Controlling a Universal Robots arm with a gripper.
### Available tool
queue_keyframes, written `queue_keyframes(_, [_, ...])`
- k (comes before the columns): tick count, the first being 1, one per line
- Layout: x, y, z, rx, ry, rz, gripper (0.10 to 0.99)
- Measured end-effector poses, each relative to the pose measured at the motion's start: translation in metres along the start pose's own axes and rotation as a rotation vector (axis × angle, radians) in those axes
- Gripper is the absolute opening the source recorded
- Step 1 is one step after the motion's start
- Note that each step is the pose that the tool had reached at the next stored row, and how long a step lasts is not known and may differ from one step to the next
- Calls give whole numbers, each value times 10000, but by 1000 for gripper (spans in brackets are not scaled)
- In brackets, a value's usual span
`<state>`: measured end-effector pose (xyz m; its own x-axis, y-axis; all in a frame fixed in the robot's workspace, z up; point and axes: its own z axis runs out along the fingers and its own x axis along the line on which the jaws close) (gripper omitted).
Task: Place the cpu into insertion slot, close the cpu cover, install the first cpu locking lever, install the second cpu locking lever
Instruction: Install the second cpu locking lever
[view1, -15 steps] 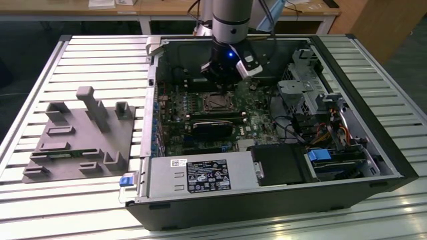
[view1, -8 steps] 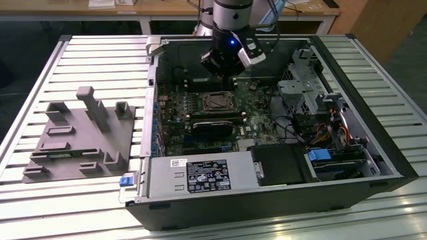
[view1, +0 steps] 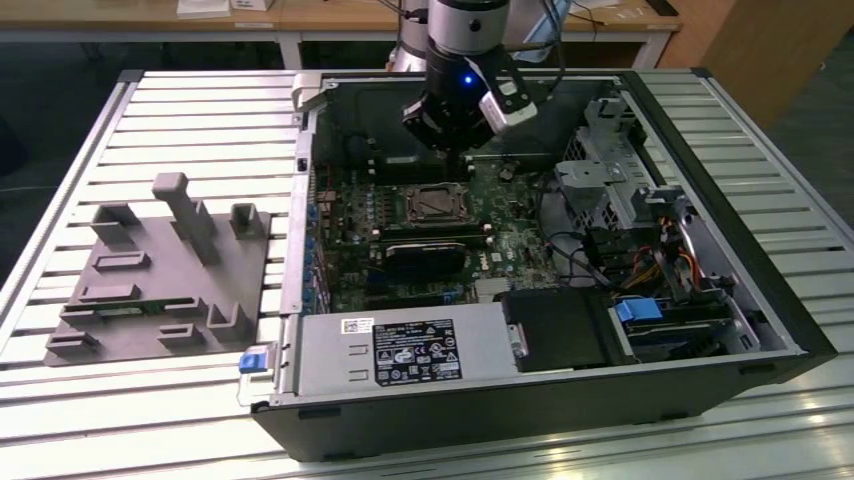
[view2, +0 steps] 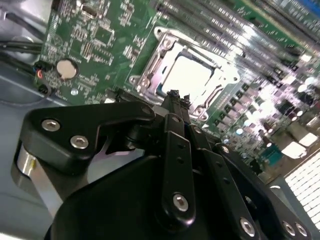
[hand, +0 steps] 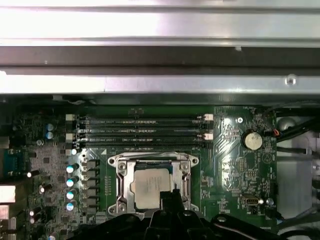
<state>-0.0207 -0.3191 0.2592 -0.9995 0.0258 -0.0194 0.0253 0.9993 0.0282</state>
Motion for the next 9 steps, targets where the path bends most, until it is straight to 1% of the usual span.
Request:
queue_keyframes(3, [-2,-76,-2,1,1,1,106])
queue_keyframes(9, [-5,-205,-4,1,1,1,106])
